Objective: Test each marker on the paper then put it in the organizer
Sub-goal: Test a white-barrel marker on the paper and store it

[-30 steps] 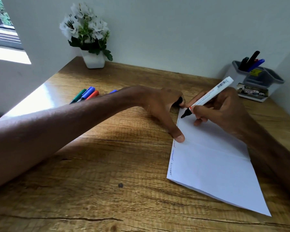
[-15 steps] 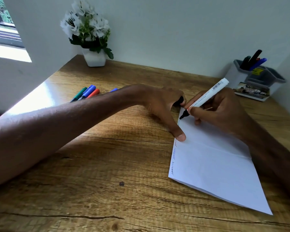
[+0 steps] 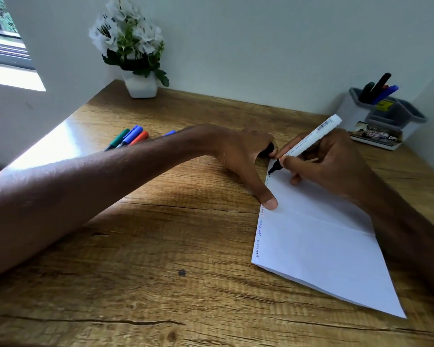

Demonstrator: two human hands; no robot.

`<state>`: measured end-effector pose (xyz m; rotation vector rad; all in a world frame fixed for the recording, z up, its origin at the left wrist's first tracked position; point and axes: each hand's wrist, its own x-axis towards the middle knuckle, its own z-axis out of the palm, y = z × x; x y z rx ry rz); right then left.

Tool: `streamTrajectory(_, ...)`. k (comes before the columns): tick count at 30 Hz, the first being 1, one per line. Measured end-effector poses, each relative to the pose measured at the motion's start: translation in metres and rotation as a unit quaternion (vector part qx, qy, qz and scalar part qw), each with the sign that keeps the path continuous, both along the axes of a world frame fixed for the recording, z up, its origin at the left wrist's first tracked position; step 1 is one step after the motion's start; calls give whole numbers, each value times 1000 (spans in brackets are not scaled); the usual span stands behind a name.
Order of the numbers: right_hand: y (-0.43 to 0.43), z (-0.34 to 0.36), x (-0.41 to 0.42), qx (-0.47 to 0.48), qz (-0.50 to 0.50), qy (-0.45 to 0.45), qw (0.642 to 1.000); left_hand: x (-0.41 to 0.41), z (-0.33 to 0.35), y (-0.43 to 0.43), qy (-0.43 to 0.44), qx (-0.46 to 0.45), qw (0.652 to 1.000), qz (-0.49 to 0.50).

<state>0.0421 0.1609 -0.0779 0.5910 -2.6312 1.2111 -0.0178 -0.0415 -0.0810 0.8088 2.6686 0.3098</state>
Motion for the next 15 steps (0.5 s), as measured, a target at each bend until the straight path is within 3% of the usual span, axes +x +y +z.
streamTrajectory(15,-5,3,2,-12,-28,-2,1000,0,12,1,-14,75,995,-72)
